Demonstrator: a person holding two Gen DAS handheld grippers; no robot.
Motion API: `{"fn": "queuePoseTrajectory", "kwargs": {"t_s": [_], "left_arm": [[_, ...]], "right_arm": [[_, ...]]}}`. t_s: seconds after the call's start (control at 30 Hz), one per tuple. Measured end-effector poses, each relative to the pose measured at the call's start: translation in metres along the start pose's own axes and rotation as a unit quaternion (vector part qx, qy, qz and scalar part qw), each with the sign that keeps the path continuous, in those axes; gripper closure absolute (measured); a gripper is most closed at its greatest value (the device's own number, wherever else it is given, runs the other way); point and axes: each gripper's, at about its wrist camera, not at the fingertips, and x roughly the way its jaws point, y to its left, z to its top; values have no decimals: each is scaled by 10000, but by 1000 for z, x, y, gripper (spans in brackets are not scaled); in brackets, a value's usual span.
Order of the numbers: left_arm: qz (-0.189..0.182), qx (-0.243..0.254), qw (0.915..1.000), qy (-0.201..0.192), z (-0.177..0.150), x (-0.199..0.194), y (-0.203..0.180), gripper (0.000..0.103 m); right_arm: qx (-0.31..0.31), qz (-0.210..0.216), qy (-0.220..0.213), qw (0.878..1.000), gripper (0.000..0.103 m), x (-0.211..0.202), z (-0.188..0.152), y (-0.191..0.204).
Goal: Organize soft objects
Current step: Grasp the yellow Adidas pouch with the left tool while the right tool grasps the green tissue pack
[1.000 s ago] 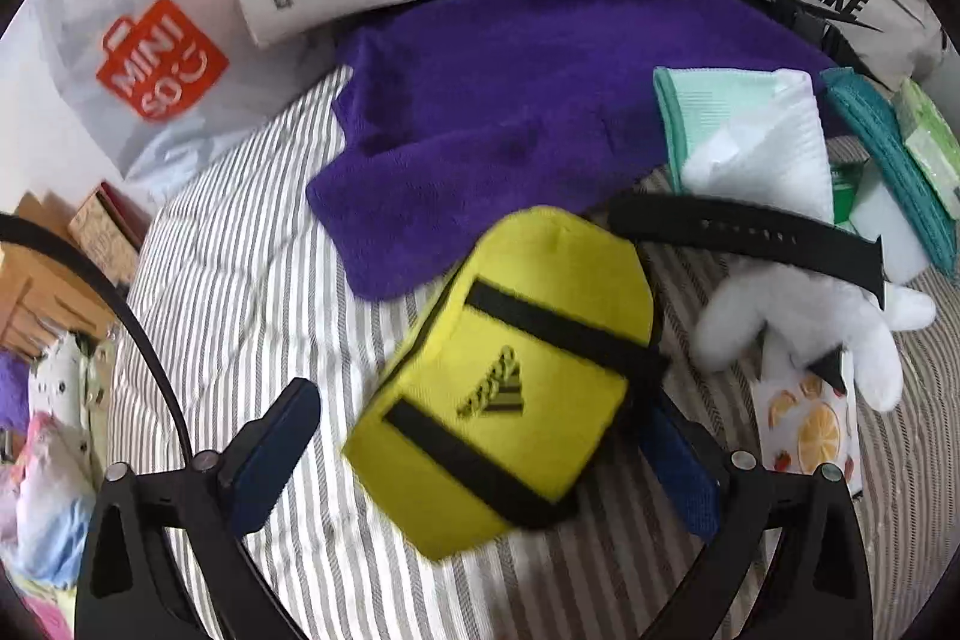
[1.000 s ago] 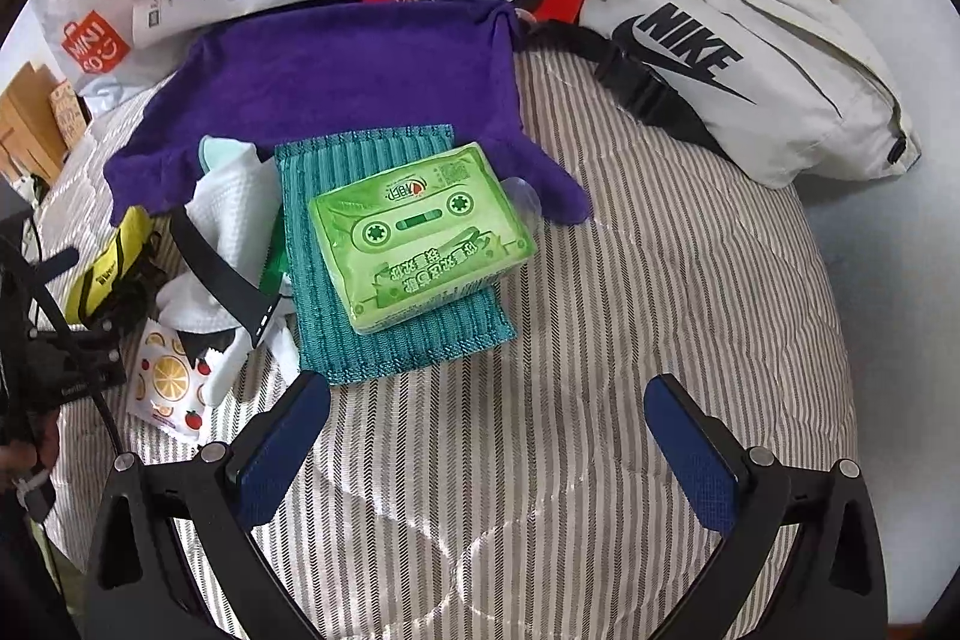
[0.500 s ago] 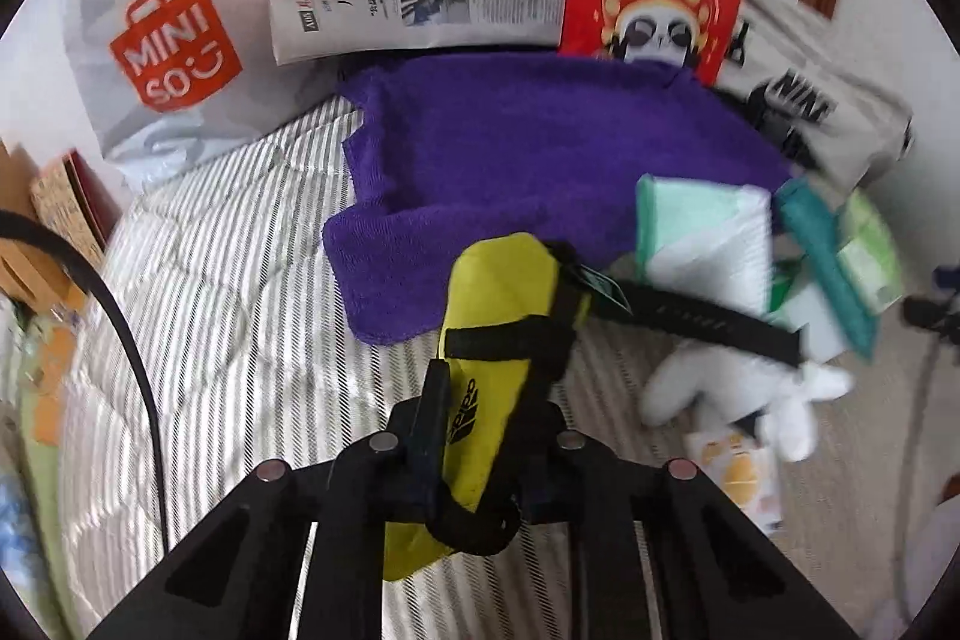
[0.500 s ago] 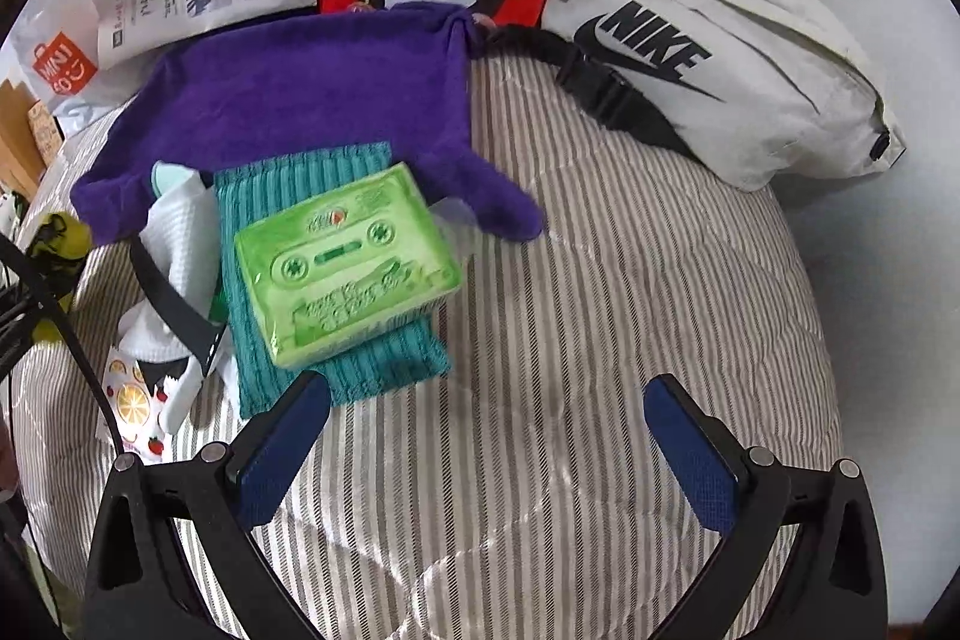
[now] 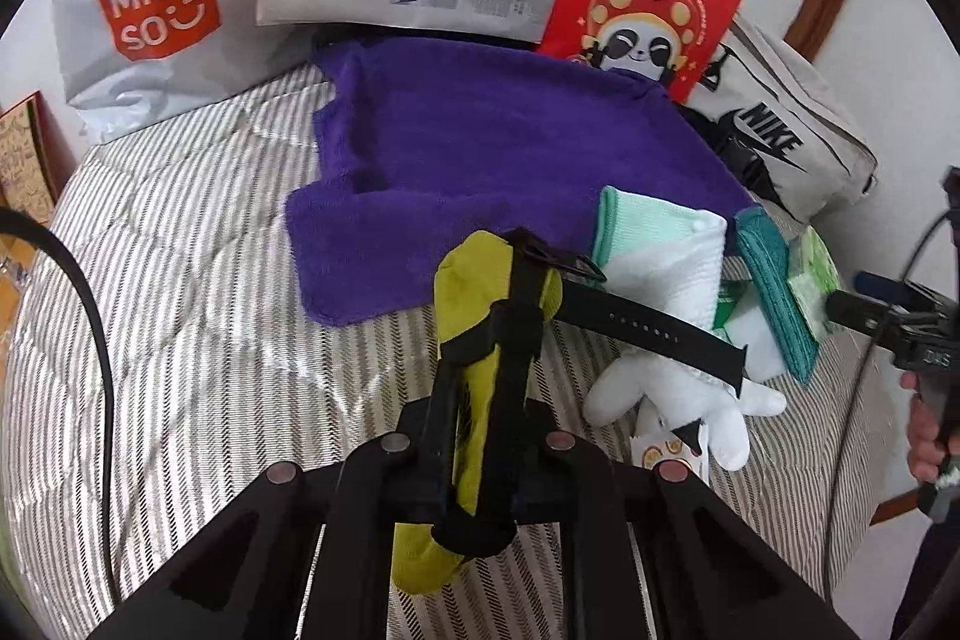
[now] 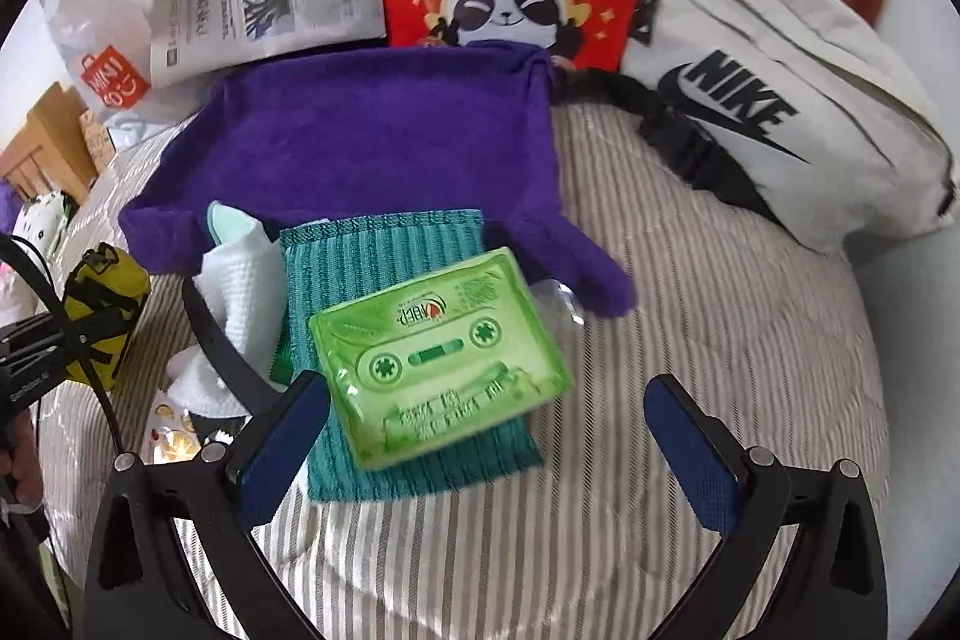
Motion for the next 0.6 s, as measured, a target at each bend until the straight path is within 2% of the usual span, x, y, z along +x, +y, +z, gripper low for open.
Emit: {"fn": "queuePoseTrajectory", "kwargs": {"t_s": [0.13,0.2,0.23,0.43,0.6], "left_arm": [[-68,16,10000,38,0,2,-2,89],[-57,33,10000,51,0,3,-3,89],[-62,46,10000,57,0,3,-3,89],[-103,34,9999,47,1,2,-3,89],[-133,35,9999,5,2,-6,0,89]], "right_arm": [[128,259,-47,9996,5,12,0,-3],[191,553,-205,9981,22,12,0,-5],[193,641,-248,9975,24,12,1,-6],[30,508,-441,9977,24,0,1,-5],[54,561,-604,9966,24,-21,3,-10]]}}
